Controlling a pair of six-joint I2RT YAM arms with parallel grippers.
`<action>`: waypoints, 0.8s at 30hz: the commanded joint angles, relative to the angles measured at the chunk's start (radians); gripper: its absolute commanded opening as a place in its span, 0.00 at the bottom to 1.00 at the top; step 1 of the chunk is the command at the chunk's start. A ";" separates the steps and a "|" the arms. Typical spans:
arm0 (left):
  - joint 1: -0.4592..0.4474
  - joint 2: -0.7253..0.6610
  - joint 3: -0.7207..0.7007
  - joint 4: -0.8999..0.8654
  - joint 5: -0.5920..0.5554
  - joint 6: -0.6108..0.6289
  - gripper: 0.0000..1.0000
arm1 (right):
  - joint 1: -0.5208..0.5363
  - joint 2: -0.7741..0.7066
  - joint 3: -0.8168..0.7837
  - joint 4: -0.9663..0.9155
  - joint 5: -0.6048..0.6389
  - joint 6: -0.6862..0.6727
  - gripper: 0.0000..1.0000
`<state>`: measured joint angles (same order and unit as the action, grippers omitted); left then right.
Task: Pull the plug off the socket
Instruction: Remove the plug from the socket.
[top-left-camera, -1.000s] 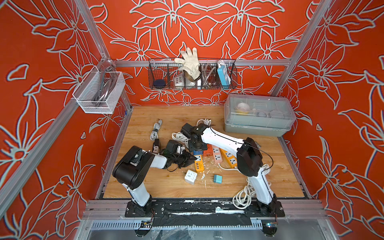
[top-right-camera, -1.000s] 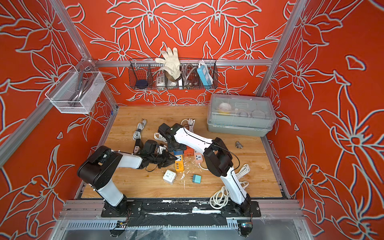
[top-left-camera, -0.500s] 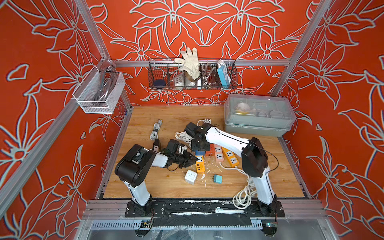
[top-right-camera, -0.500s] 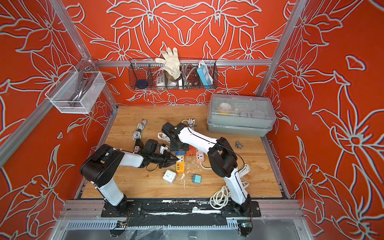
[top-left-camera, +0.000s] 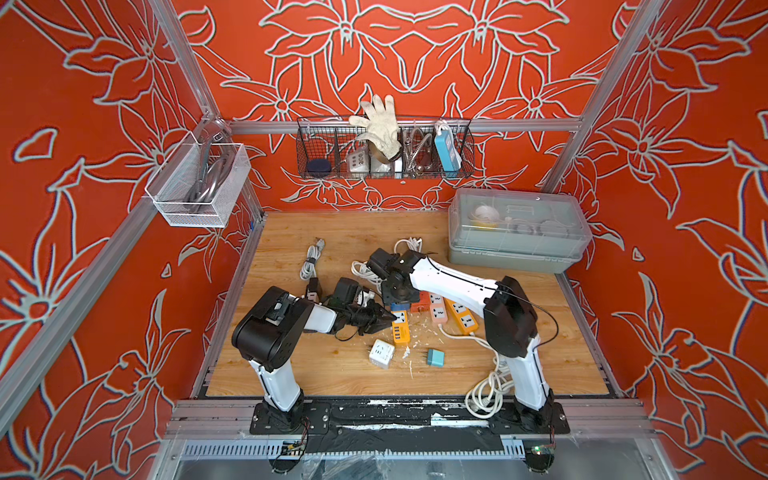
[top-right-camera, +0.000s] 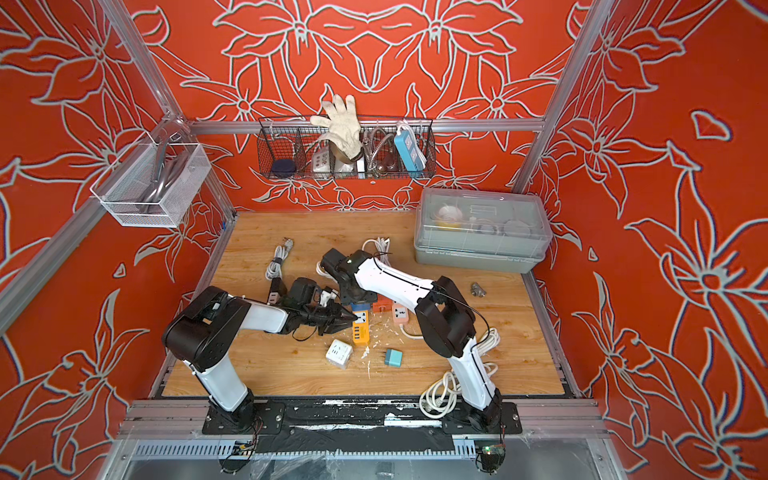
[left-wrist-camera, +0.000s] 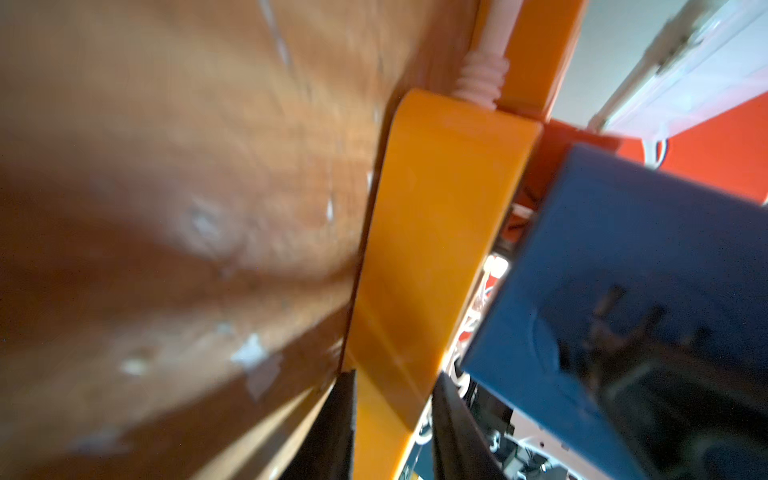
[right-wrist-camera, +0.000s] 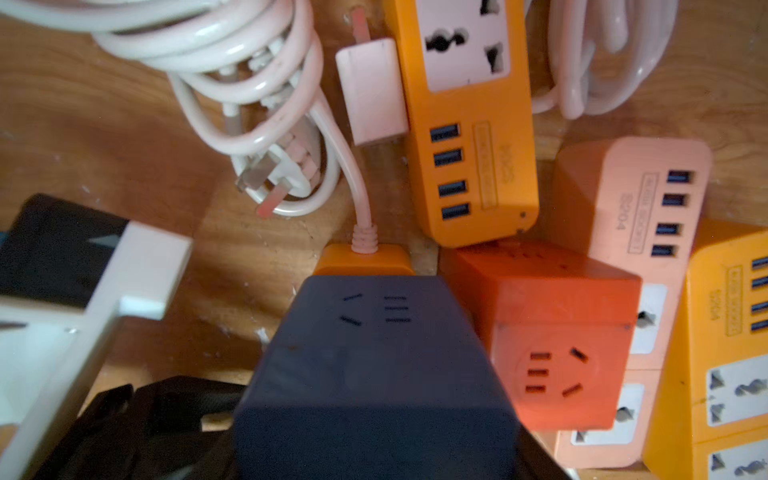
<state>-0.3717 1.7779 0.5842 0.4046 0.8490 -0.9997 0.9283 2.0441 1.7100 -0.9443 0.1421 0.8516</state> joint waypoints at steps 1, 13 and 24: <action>0.014 0.103 -0.057 -0.304 -0.269 -0.002 0.30 | 0.047 -0.182 -0.046 0.043 0.030 0.065 0.37; 0.017 0.082 -0.054 -0.329 -0.272 0.015 0.30 | -0.108 -0.021 0.286 -0.208 -0.112 -0.039 0.37; 0.044 -0.101 0.125 -0.539 -0.262 0.207 0.36 | -0.188 -0.561 -0.274 0.087 -0.062 -0.134 0.38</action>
<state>-0.3492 1.6886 0.6613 0.1314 0.7689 -0.8871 0.7956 1.6760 1.5146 -0.9512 0.0498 0.7807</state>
